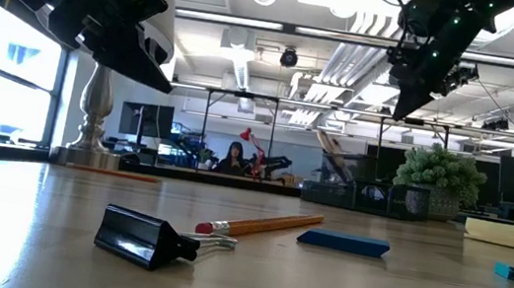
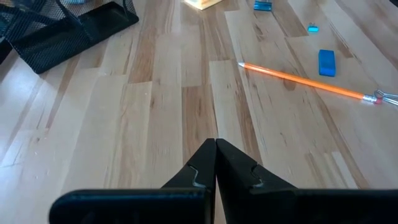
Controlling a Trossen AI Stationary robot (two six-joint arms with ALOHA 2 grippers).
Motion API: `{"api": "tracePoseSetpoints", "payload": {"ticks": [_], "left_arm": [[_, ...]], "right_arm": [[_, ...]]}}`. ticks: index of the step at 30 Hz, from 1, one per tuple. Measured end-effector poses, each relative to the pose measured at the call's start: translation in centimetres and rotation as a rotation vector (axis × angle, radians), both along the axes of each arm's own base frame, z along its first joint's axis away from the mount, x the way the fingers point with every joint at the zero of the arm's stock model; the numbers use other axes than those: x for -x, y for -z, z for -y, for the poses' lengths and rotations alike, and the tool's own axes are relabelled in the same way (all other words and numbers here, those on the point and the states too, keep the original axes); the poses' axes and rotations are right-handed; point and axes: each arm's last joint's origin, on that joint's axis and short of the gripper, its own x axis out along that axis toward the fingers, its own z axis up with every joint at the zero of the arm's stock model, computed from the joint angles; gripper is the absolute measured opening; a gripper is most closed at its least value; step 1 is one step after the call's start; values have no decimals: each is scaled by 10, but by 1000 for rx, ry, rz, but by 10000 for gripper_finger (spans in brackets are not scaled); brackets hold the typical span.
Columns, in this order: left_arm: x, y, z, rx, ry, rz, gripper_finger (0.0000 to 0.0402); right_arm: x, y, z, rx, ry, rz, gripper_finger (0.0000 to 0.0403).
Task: Pick and place office supplies into organizer
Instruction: Put the yellow scissors into the desk organizer, then put the top right black binder clip into the desk organizer
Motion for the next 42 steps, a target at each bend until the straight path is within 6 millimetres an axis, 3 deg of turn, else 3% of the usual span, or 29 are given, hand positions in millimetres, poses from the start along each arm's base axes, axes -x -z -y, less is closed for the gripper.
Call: {"api": "tracePoseSetpoints", "payload": {"ticks": [9, 20, 28, 34, 42], "left_arm": [[0, 0, 0, 1, -1, 0, 1], [1, 1, 0, -3, -15, -18, 0], [2, 2, 0, 1, -21, -28, 0], [1, 2, 0, 61, -62, -15, 1], [-5, -7, 5, 167, -31, 103, 1]], "right_arm": [[-15, 0, -16, -64, -57, 72, 0], [-66, -6, -71, 31, -277, 251, 0], [-82, 32, -114, -51, -355, 379, 0], [-88, 53, -152, -66, -535, 496, 0], [-78, 81, -195, -181, -674, 478, 0]]}}
